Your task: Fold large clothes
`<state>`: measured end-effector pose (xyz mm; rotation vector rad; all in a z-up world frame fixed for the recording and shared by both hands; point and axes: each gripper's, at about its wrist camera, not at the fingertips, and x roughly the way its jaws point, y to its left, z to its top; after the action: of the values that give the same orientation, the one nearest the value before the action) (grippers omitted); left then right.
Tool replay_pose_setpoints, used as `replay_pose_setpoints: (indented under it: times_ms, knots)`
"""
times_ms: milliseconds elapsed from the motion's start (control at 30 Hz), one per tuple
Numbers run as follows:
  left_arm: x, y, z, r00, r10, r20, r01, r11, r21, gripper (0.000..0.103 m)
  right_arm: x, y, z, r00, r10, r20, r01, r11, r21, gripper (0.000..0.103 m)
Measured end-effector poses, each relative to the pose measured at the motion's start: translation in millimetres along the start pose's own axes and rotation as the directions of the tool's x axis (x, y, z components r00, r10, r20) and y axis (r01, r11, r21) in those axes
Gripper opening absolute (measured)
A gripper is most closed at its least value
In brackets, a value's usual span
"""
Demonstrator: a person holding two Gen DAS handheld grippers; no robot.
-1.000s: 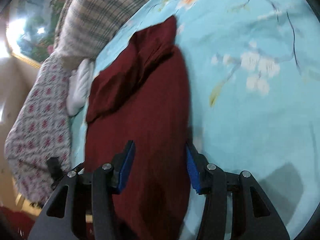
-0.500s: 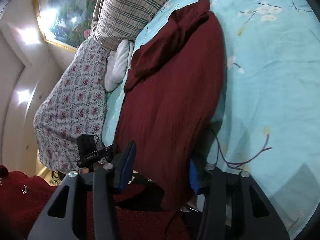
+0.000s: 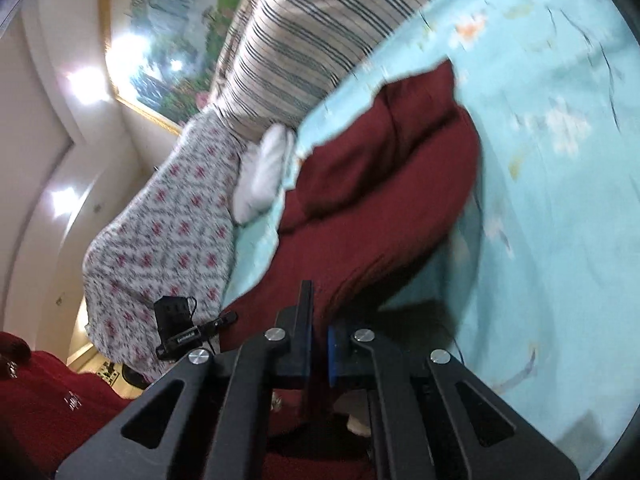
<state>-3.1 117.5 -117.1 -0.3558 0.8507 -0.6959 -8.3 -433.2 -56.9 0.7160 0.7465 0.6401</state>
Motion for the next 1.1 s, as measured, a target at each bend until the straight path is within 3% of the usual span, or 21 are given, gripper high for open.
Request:
replay_pose_setpoints:
  times_ms: [200,333,467,633,800,933,1100]
  knots:
    - [-9,-9,64,0.99,0.014,0.141,-0.016,1.0,0.017,0.005,12,7,57,0.995,0.022,0.094,-0.021,1.0,-0.012,0.006]
    - [2,-10,110,0.981,0.023,0.194,-0.026,1.0,0.014,0.005,38,2,111,0.992,0.008,0.125,-0.006,1.0,-0.019,0.006]
    - [27,-3,157,0.972,0.076,0.222,-0.071,0.997,-0.03,0.005,72,-10,162,0.992,-0.032,0.123,0.033,0.999,-0.007,0.006]
    - [76,39,202,0.963,0.162,0.214,-0.133,0.981,-0.144,0.005,130,-50,222,0.986,-0.138,0.096,0.134,0.99,0.043,0.006]
    - [133,97,224,0.961,0.241,0.136,-0.201,0.945,-0.257,0.005,189,-102,247,0.965,-0.262,0.015,0.259,0.96,0.11,0.006]
    - [164,126,223,0.966,0.245,0.085,-0.209,0.929,-0.304,0.006,216,-125,244,0.936,-0.349,-0.051,0.352,0.932,0.09,0.006]
    - [167,121,224,0.966,0.241,0.091,-0.209,0.939,-0.274,0.01,209,-125,241,0.938,-0.344,-0.04,0.346,0.933,0.1,0.007]
